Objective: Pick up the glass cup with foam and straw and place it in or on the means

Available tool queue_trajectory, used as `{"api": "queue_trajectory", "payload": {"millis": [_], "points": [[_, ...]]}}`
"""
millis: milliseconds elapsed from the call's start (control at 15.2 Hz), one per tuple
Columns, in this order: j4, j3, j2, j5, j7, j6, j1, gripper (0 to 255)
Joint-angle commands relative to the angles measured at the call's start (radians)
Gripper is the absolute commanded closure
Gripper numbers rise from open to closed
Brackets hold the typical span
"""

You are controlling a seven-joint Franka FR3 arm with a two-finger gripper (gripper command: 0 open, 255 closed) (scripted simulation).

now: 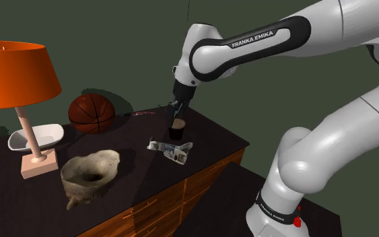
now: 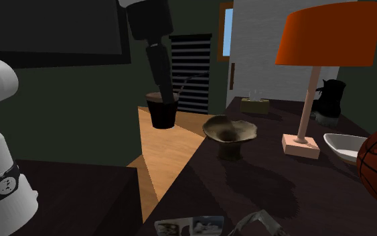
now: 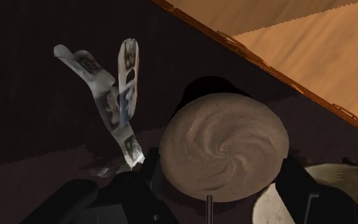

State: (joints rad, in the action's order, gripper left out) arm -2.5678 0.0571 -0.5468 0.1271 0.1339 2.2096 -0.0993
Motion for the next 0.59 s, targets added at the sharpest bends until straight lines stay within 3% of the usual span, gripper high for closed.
{"api": "queue_trajectory", "payload": {"millis": [0, 528], "points": [[0.052, 0.032, 0.062, 0.007, -0.04, 0.013, -0.013, 255], [0.29, 0.151, 0.313, -0.021, -0.206, 0.039, -0.042, 255]]}}
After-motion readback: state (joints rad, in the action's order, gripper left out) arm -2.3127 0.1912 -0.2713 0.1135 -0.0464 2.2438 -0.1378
